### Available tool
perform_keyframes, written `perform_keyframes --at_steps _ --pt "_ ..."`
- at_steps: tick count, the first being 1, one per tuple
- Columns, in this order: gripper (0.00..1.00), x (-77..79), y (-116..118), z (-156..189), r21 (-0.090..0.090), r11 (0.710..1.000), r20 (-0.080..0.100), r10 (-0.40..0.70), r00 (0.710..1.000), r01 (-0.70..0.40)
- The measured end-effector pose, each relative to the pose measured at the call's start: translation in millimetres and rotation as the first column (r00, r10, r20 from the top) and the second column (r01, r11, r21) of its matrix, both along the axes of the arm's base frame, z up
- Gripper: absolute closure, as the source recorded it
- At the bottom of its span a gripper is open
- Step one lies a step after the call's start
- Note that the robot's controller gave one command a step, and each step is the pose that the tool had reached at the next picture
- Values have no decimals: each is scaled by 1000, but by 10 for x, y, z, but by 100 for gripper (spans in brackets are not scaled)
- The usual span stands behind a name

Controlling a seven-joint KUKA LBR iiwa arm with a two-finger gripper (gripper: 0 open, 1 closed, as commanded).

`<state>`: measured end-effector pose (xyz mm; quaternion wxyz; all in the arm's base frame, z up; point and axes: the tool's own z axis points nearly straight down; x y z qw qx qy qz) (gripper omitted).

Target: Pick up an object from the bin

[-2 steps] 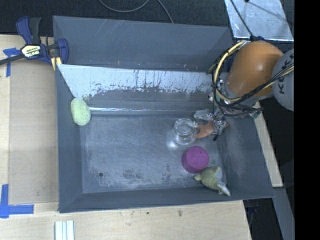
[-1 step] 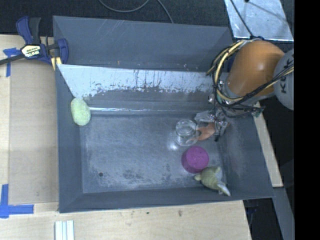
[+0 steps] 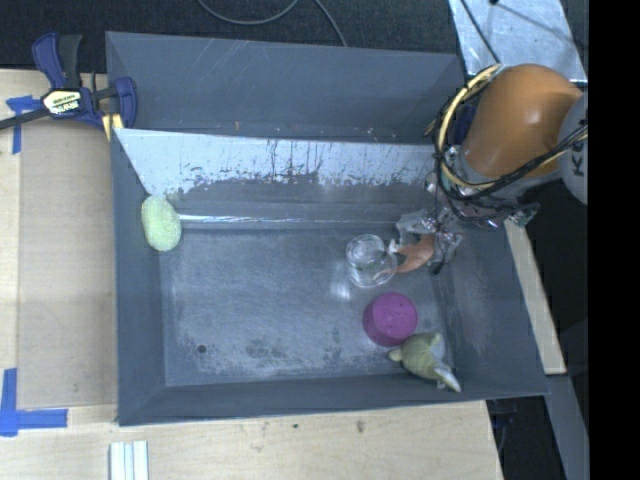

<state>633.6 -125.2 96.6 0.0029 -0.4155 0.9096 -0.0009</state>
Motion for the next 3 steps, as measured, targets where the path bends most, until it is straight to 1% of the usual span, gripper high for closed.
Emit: perform_keyframes --at_steps 1,2,3 --pt "100 -32 16 -157 0 997 -5 74 997 -74" --pt "100 15 -5 88 0 1000 1 -2 1000 2" --pt "100 -15 13 171 0 999 0 52 999 -52"
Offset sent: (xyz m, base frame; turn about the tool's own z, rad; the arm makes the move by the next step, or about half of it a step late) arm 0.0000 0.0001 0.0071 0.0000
